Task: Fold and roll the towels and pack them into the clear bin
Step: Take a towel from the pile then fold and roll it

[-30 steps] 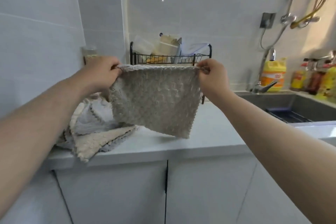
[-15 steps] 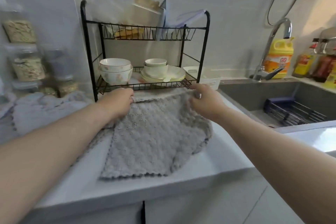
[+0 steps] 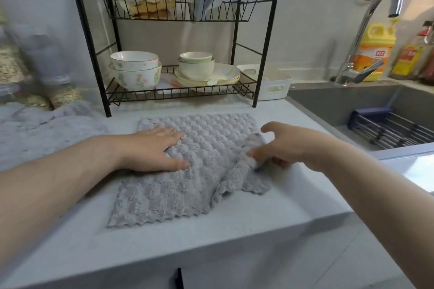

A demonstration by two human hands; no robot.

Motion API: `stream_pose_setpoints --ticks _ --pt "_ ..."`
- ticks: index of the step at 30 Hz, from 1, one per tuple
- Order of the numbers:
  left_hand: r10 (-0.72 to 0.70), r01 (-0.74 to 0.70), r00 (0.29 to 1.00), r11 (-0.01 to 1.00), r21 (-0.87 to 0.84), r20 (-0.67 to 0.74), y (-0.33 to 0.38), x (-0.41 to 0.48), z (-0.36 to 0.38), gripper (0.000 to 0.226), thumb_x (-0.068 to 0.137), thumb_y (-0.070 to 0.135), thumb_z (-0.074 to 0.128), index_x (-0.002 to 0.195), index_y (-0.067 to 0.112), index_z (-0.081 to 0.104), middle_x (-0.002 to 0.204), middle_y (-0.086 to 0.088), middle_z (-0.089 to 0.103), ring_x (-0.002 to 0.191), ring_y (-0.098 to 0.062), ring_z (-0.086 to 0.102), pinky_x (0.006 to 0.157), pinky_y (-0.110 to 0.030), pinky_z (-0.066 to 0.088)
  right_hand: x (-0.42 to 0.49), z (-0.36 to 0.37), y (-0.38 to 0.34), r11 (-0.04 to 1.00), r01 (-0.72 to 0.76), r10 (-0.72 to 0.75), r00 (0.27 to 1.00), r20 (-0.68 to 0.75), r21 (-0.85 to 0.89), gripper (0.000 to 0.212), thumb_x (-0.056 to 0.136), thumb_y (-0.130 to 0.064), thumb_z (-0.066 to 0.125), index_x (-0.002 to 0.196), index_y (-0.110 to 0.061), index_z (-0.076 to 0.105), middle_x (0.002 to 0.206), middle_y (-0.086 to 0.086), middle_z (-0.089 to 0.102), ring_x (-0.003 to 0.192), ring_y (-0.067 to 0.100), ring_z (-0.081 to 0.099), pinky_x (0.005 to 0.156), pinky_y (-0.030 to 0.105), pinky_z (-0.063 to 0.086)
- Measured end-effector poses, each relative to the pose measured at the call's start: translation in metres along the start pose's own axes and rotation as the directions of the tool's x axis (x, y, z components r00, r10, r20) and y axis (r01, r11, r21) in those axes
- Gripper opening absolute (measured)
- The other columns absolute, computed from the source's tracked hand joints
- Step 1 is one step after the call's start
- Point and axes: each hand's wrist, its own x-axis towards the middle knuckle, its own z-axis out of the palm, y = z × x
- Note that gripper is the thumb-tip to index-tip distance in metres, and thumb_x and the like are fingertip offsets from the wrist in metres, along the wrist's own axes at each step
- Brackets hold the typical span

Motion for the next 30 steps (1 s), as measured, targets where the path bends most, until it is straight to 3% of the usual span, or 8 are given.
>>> stream_pose_setpoints --ticks 3,9,15,17,19,22,25,30 --pt "0.001 -0.002 1.000 1.000 0.021 0.016 0.000 0.001 0.001 0.142 0.027 0.106 0.004 0.149 0.037 -0.014 0.159 0.003 -0.020 0.147 -0.017 -0.017 0.121 -0.039 -0.003 -0.007 0.001 0.008 0.967 0.068 -0.078 0.997 -0.029 -0.244 0.078 0.079 -0.039 0.074 0.144 -0.033 0.031 0.127 0.000 0.056 0.103 0.021 0.057 0.083 0.028 0.045" --pt "0.056 -0.052 0.995 0.998 0.046 -0.086 0.000 -0.004 0.010 0.126 0.042 0.103 -0.002 0.150 0.037 -0.012 0.159 0.005 -0.018 0.147 -0.016 -0.016 0.121 -0.041 -0.001 -0.026 -0.013 0.027 0.958 0.082 -0.094 0.995 -0.031 -0.274 0.055 0.086 -0.035 0.068 0.135 -0.031 0.044 0.102 -0.008 0.059 0.083 0.011 0.057 0.073 0.025 0.045" --pt "0.058 -0.004 0.962 0.980 0.199 -0.266 0.009 -0.021 0.013 0.099 0.071 0.087 0.005 0.153 0.031 0.003 0.162 -0.002 0.005 0.149 -0.019 0.004 0.120 -0.036 0.011 -0.045 -0.022 0.035 0.882 0.043 -0.136 0.977 -0.166 -0.470 0.056 0.085 -0.006 0.047 0.136 -0.026 0.040 0.121 0.003 0.051 0.099 0.023 0.055 0.080 0.033 0.049" --pt "0.135 -0.029 0.889 0.970 0.240 -0.438 0.015 -0.035 0.010 0.082 0.079 0.081 0.017 0.139 0.027 0.036 0.141 -0.001 0.039 0.131 -0.022 0.035 0.108 -0.034 0.032 -0.058 -0.010 0.034 0.859 0.176 -0.317 0.920 -0.231 -0.480 0.032 0.086 -0.018 0.056 0.116 -0.028 0.054 0.115 -0.002 0.051 0.102 0.020 0.054 0.084 0.030 0.046" --pt "0.214 -0.134 0.797 0.975 0.180 -0.564 0.024 -0.057 0.007 0.063 0.079 0.080 0.023 0.099 0.028 0.051 0.102 0.010 0.049 0.096 -0.012 0.046 0.081 -0.028 0.044 -0.074 0.004 0.034 0.821 0.362 -0.453 0.884 -0.116 -0.441 0.019 0.084 -0.042 0.062 0.099 -0.031 0.063 0.102 -0.008 0.054 0.095 0.014 0.056 0.084 0.027 0.045" --pt "0.257 -0.246 0.866 0.966 0.082 -0.429 0.035 -0.097 0.013 0.050 0.071 0.078 0.036 0.077 0.029 0.048 0.079 0.014 0.051 0.074 -0.004 0.048 0.066 -0.028 0.045 -0.083 0.010 0.047 0.766 0.465 -0.505 0.863 0.033 -0.444 0.031 0.082 -0.049 0.064 0.106 -0.030 0.069 0.099 -0.014 0.055 0.094 0.006 0.053 0.086 0.020 0.042" --pt "0.272 -0.254 0.919 0.962 0.098 -0.285 0.029 -0.122 0.027 0.047 0.069 0.069 0.049 0.095 0.031 0.059 0.093 0.017 0.054 0.086 0.002 0.049 0.080 -0.027 0.045 -0.084 0.007 0.056 0.767 0.485 -0.542 0.840 -0.019 -0.419 0.014 0.088 -0.027 0.064 0.099 -0.024 0.073 0.092 -0.014 0.056 0.087 0.004 0.051 0.077 0.010 0.036" --pt "0.243 -0.244 0.912 0.969 0.037 -0.332 0.016 -0.133 0.037 0.027 0.085 0.045 0.043 0.083 0.022 0.057 0.090 0.015 0.056 0.086 0.003 0.050 0.080 -0.022 0.042 -0.090 -0.006 0.059 0.887 0.388 -0.423 0.901 -0.100 -0.251 0.015 0.092 -0.019 0.056 0.080 -0.028 0.060 0.083 -0.012 0.062 0.080 0.005 0.055 0.072 0.016 0.043"
